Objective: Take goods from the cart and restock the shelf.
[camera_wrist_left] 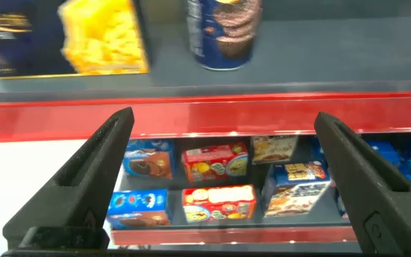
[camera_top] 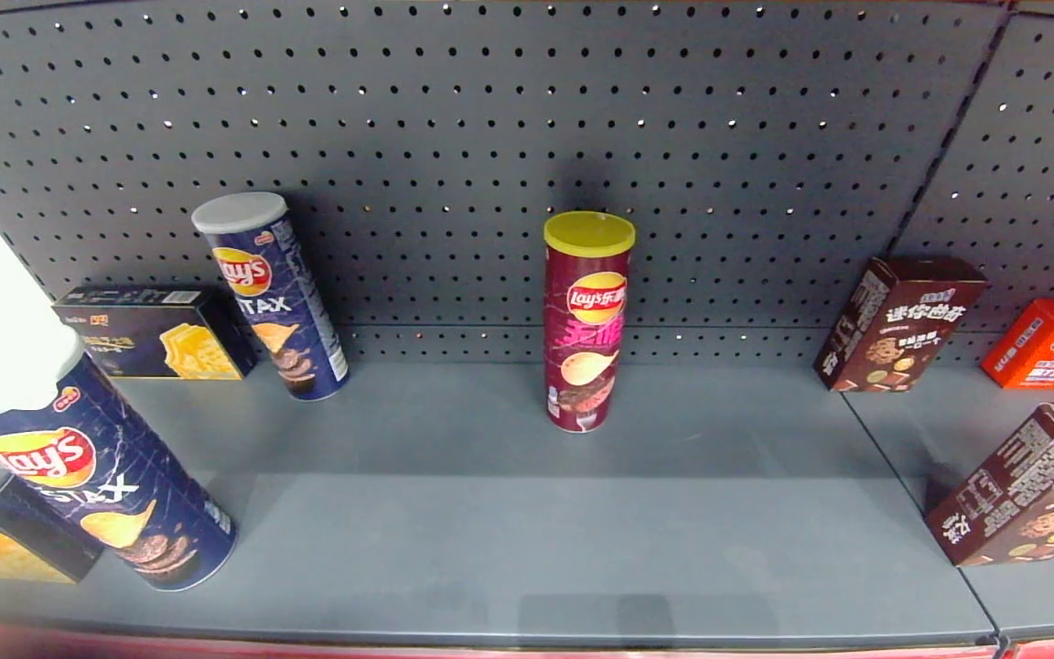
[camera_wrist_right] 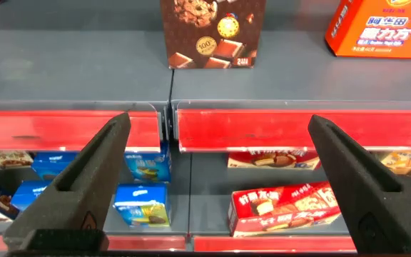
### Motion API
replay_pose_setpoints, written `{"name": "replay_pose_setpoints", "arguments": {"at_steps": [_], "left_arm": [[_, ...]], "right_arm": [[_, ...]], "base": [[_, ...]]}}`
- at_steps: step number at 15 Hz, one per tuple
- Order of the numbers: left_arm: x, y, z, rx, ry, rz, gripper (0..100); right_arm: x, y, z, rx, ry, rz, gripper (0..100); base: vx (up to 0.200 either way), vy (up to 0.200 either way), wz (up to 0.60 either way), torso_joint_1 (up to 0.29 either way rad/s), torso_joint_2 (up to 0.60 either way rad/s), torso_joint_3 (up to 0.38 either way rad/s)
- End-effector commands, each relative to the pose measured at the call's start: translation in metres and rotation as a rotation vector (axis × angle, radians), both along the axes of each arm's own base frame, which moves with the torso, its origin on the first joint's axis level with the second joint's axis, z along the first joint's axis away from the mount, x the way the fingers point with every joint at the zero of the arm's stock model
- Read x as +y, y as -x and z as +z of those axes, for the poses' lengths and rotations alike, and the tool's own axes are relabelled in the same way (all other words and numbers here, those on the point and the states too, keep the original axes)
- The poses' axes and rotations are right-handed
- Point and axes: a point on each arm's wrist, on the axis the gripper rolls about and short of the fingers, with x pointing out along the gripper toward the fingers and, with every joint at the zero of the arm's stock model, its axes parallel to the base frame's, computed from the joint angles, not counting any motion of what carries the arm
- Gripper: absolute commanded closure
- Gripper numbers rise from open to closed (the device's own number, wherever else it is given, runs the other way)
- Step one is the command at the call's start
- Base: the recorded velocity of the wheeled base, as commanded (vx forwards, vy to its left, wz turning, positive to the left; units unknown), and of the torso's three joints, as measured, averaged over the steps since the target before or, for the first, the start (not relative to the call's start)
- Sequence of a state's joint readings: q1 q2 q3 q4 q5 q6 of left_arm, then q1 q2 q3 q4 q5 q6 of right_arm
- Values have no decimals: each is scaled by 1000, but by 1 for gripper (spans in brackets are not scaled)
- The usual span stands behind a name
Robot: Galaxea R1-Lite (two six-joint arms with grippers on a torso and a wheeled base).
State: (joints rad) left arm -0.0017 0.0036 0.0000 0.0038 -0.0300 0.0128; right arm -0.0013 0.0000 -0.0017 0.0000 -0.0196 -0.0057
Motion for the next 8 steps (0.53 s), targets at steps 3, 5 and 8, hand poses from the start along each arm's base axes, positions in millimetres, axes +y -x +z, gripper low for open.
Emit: {"name": "replay_pose_setpoints", "arguments": {"at_steps": [3, 5, 8], "left_arm": [[0, 0, 0, -3, 1, -2, 0], [0, 0, 0, -1, -1, -2, 0], [0, 0, 0, -1, 1, -2, 0]], "right_arm": [[0, 0, 0, 0, 0, -1, 0], [0, 0, 0, 0, 2, -1, 0], [0, 0, 0, 0, 0, -1, 0]], "base": [[0, 0, 600, 9, 1, 4], [0, 0, 600, -2, 5, 0], [0, 0, 600, 2, 2, 1]]}}
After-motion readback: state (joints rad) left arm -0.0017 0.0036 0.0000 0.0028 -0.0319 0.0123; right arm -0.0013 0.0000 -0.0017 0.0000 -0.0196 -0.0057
